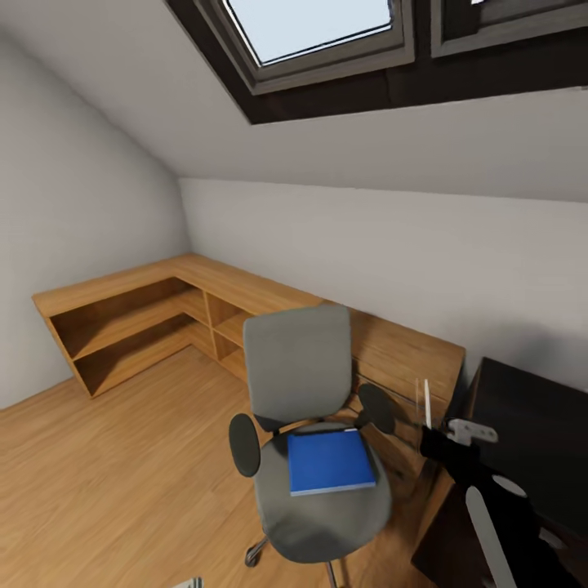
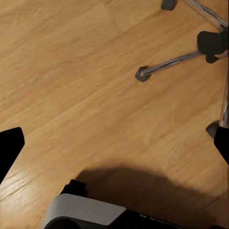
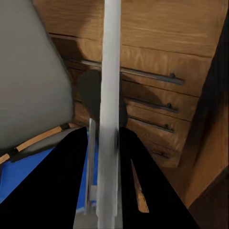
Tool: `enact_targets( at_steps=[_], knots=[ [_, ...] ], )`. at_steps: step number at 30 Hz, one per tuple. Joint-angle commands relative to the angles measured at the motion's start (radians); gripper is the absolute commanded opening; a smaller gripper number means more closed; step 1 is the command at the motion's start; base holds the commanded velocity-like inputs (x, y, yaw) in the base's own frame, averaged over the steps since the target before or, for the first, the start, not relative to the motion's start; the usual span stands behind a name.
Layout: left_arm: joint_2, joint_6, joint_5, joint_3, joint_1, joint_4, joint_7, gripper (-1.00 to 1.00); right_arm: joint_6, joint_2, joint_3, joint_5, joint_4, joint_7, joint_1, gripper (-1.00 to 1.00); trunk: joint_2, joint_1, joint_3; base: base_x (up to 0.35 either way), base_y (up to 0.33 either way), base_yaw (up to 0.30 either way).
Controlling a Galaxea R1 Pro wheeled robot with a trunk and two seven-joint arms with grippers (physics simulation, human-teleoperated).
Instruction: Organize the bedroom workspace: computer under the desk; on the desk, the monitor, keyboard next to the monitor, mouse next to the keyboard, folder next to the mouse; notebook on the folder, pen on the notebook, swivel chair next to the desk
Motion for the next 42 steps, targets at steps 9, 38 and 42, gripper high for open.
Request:
enact_targets(
  at_steps=[9, 38, 42],
  knots=[
    [0.000, 0.003, 0.009, -0.002, 0.001, -0.002, 0.007, 1.00, 0.014, 0.001, -0.169, -0.035, -0.014, -0.002, 0.008, -1.00, 0.062, -0.034, 0.027, 0.000, 0.000, -0.253],
    [0.002, -0.064, 0.009, -0.001, 0.000, -0.002, 0.005, 1.00, 0.001, -0.045, -0.216, -0.025, 0.215, -0.009, -0.010, -1.00, 0.062, -0.034, 0.026, 0.096, -0.061, -0.060],
    [0.002, -0.064, 0.009, -0.001, 0.001, -0.002, 0.005, 1.00, -0.029, -0.068, -0.216, -0.021, 0.350, -0.007, -0.072, -1.00, 0.062, -0.034, 0.026, 0.003, -0.002, 0.000]
  ],
)
